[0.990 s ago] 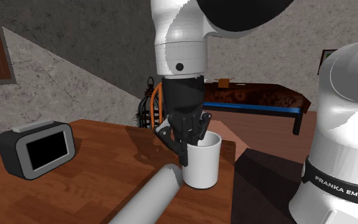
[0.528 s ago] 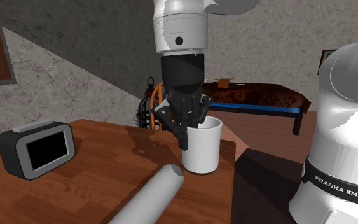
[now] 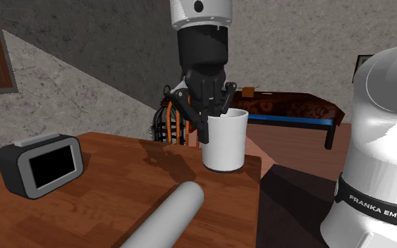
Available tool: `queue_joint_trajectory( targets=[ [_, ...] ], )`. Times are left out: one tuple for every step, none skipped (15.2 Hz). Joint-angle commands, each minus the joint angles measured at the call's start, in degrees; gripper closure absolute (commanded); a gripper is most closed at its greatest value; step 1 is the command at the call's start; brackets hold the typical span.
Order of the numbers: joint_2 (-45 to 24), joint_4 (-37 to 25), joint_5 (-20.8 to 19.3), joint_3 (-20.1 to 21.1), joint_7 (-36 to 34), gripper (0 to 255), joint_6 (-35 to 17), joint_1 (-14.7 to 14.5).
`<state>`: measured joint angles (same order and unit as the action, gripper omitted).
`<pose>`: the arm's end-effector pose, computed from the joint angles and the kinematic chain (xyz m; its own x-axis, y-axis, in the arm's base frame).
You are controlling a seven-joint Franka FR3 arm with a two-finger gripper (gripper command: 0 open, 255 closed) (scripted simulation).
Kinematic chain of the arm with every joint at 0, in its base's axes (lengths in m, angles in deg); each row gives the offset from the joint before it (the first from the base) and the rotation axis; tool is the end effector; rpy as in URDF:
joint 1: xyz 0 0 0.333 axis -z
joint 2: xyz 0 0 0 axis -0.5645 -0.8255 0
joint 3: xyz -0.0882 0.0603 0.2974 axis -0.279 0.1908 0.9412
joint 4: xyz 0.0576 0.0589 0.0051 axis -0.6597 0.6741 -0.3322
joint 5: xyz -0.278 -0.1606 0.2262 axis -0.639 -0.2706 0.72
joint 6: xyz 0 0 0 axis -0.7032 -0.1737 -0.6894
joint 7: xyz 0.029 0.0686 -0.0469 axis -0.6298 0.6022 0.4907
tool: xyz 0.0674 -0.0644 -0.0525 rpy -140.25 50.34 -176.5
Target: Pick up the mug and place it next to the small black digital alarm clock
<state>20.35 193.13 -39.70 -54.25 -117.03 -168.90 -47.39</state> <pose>0.2587 0.2083 0.3998 0.9799 -0.1990 -0.0134 -0.1977 -0.9780 0.0666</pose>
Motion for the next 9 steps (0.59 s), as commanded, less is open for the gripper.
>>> queue_joint_trajectory(
  targets=[
    [0.94,-0.92,-0.27,-0.52,0.09,255,1.89,-0.02],
    [1.27,-1.5,-0.43,-0.75,0.11,255,2.79,0.01],
    [1.58,-2.09,-0.6,-0.98,0.13,255,3.69,0.04],
    [1.86,-2.69,-0.76,-1.21,0.15,255,4.57,0.08],
    [2.13,-3.3,-0.92,-1.43,0.16,255,5.44,0.12],
    [2.37,-3.92,-1.08,-1.64,0.18,255,6.3,0.17],
    [2.6,-4.55,-1.24,-1.86,0.19,255,7.16,0.21],
    [2.8,-5.19,-1.39,-2.06,0.2,255,8.0,0.26],
    [2.99,-5.84,-1.55,-2.27,0.21,255,8.84,0.31]
  ],
)
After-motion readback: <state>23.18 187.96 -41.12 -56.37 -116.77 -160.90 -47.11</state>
